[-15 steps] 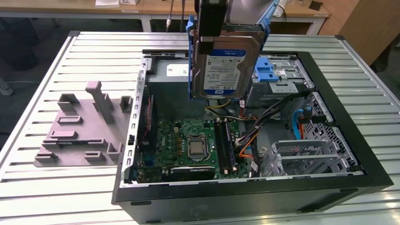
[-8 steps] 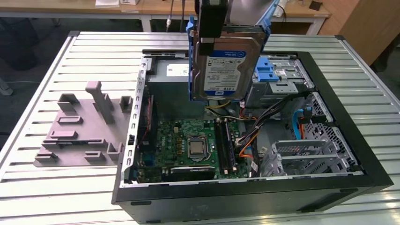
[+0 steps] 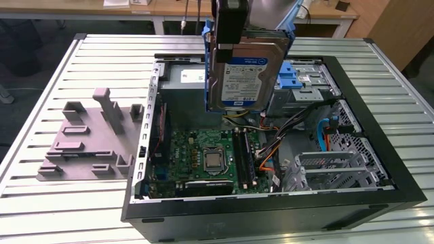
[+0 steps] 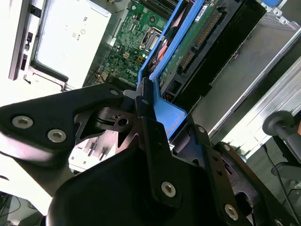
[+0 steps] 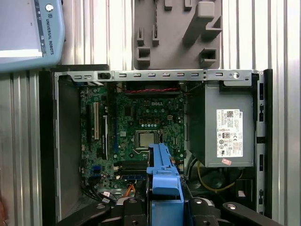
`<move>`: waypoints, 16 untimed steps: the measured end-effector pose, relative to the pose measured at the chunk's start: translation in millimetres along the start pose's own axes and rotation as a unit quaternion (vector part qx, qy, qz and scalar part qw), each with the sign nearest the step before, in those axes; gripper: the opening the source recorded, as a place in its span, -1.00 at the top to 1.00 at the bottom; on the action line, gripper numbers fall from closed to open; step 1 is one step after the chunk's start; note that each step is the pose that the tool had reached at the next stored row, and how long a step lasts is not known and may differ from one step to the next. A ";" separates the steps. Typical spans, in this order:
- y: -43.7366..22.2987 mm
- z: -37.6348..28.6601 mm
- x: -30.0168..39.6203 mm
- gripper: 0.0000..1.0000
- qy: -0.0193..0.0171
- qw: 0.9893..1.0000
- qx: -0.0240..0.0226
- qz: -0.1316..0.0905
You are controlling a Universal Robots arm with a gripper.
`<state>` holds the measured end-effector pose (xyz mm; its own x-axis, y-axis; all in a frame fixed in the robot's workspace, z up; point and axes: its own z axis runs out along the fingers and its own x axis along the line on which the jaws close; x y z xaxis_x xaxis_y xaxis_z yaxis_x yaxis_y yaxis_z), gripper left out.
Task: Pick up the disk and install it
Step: 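Insert the disk into the insertion slot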
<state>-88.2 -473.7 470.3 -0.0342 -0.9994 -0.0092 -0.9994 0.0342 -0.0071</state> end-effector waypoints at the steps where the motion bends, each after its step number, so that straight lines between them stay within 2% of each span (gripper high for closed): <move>1: 0.0 0.1 0.9 0.27 0.000 1.000 0.000 0.000; 5: -1.1 0.4 2.7 0.27 0.000 1.000 0.000 0.000; 11: -11.6 0.6 4.2 0.27 0.000 1.000 0.000 0.000; 16: -12.3 0.6 9.5 0.27 0.000 1.000 0.000 0.000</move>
<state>-76.2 -483.6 469.6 -0.0341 -0.9994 -0.0091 -0.9994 0.0342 -0.0067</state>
